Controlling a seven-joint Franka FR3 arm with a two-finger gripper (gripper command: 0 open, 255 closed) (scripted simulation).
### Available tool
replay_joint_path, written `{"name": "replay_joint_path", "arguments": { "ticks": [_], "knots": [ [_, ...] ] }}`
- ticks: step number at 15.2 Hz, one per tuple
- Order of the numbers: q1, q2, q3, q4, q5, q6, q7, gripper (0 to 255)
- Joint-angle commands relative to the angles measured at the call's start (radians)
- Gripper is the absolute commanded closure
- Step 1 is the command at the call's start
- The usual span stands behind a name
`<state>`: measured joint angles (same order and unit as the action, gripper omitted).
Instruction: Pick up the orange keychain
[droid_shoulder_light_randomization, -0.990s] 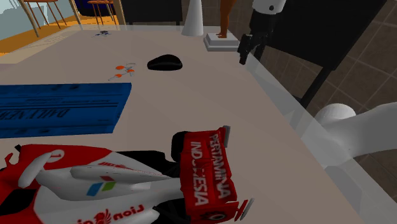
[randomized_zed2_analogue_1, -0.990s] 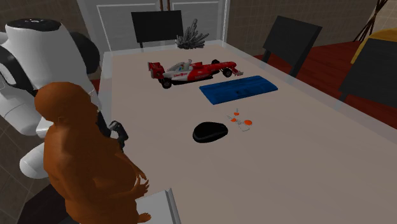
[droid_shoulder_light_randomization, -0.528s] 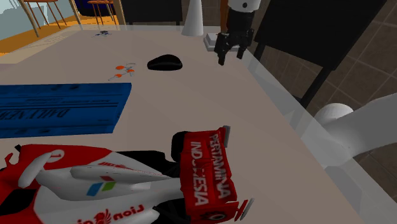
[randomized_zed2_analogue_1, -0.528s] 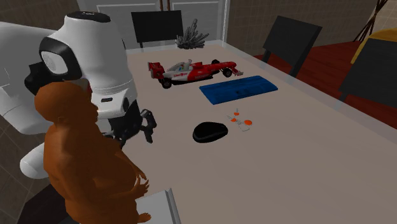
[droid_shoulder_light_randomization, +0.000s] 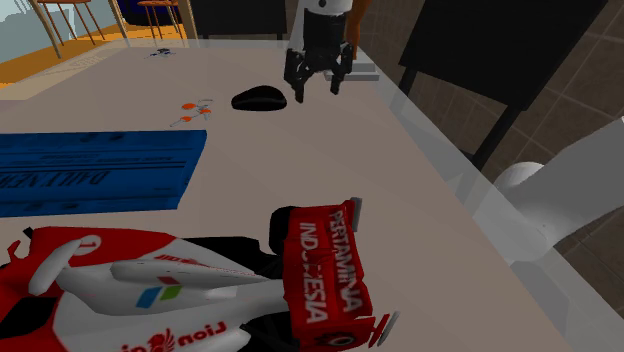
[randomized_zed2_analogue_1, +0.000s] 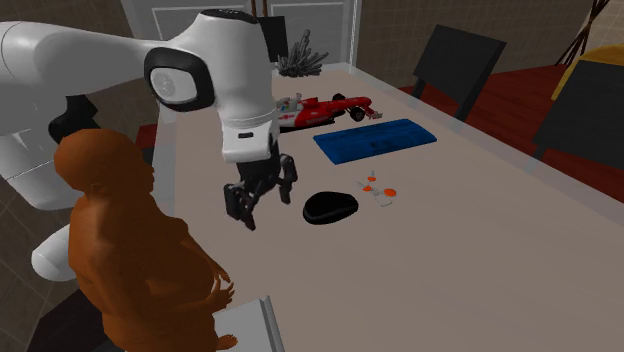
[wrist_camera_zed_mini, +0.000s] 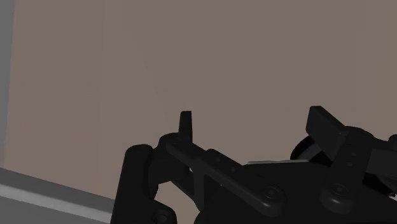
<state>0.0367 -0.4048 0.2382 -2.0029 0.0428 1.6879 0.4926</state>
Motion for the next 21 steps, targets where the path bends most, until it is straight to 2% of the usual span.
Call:
{"name": "replay_joint_path", "arguments": {
  "ticks": [1,6,11,14,18,21],
  "knots": [
    [0.003,0.064,0.033,0.067,-0.001,-0.003,0.056,0],
    [0.016,0.244,0.108,0.260,-0.032,-0.021,0.192,0],
    [0.054,0.455,0.171,0.506,-0.102,-0.072,0.330,0],
    [0.102,0.603,0.196,0.696,-0.163,-0.127,0.409,0],
    [0.203,0.819,0.201,1.009,-0.252,-0.238,0.484,0],
    [0.184,0.786,0.200,0.917,-0.236,-0.177,0.484,0]
  ]
}}
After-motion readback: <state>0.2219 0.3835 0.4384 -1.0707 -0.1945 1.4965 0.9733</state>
